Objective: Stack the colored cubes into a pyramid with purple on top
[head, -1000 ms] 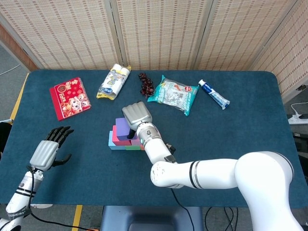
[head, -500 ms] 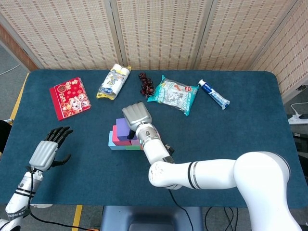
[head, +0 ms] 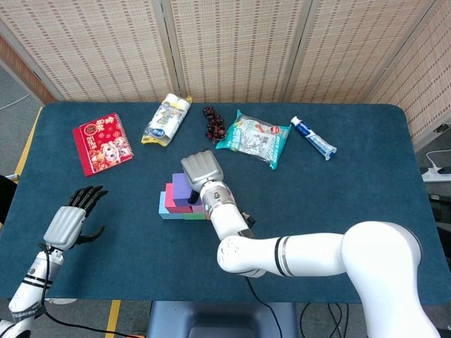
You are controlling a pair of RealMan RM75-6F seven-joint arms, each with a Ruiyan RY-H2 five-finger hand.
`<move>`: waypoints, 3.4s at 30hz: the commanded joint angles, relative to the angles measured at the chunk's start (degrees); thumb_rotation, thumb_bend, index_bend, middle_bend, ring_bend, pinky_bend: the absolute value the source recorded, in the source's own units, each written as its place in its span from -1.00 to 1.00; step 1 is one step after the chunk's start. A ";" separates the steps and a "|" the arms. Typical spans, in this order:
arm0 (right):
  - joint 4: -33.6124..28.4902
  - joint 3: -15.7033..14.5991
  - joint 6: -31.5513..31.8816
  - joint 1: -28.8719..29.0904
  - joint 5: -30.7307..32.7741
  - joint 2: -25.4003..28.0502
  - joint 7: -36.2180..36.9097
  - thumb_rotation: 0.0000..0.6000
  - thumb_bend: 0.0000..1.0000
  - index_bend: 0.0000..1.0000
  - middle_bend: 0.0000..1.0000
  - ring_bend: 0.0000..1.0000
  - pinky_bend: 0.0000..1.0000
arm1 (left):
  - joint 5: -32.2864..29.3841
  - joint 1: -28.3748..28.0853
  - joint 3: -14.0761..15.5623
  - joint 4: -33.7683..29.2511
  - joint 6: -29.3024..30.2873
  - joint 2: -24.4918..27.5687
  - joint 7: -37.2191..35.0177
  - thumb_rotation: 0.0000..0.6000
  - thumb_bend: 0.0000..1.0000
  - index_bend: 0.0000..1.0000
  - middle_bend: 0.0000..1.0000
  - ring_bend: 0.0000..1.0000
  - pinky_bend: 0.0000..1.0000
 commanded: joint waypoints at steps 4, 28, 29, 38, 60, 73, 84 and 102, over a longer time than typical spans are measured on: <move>0.12 0.34 0.05 -0.46 -0.12 -0.27 -0.62 1.00 -0.60 -0.10 0.04 -0.32 -0.46 | 0.07 -0.03 0.00 0.12 0.01 -0.08 -0.06 1.00 -0.31 -0.78 -0.90 -0.98 -0.80; -5.24 3.22 0.98 -3.56 -2.75 2.56 0.73 1.00 -0.60 -1.00 -0.60 -0.69 -0.66 | 0.13 -0.56 -0.11 0.05 -0.71 0.01 -0.26 1.00 -0.32 -0.79 -0.90 -0.98 -0.80; -6.34 3.50 0.80 -4.20 -3.38 3.49 1.42 1.00 -0.60 -1.00 -0.63 -0.71 -0.66 | 0.09 -0.64 -0.14 0.07 -0.85 0.06 -0.39 1.00 -0.32 -0.79 -0.90 -0.98 -0.80; -19.07 3.53 -4.10 -19.09 -18.53 17.32 15.16 1.00 -0.60 -1.00 -0.71 -0.79 -0.67 | 1.92 -1.20 0.82 -0.90 -1.48 0.97 -5.67 1.00 -0.32 -0.70 -0.87 -0.97 -0.80; -6.63 -11.21 -14.74 -38.16 -61.98 13.22 30.30 1.00 -0.40 -1.00 -1.00 -1.00 -1.00 | 3.95 -7.80 2.83 2.95 -11.11 -4.01 -0.69 1.00 -0.31 -0.85 -1.00 -1.00 -0.99; 0.54 -16.15 -18.24 -35.29 -57.07 6.64 28.83 1.00 -0.40 -1.00 -1.00 -1.00 -1.00 | -1.43 -7.46 3.51 4.82 -16.13 -5.35 3.31 1.00 -0.31 -0.86 -1.00 -1.00 -0.98; 3.66 -17.39 -19.65 -32.56 -55.27 1.95 28.15 1.00 -0.40 -1.00 -1.00 -1.00 -1.00 | -2.36 -8.94 3.54 5.60 -19.34 -7.05 3.45 1.00 -0.31 -0.87 -1.00 -1.00 -0.98; 5.07 -18.26 -20.35 -31.56 -55.77 -0.76 32.05 1.00 -0.40 -1.00 -1.00 -1.00 -1.00 | -0.98 -11.29 3.69 8.37 -20.60 -10.69 1.31 1.00 -0.32 -0.87 -1.00 -1.00 -0.98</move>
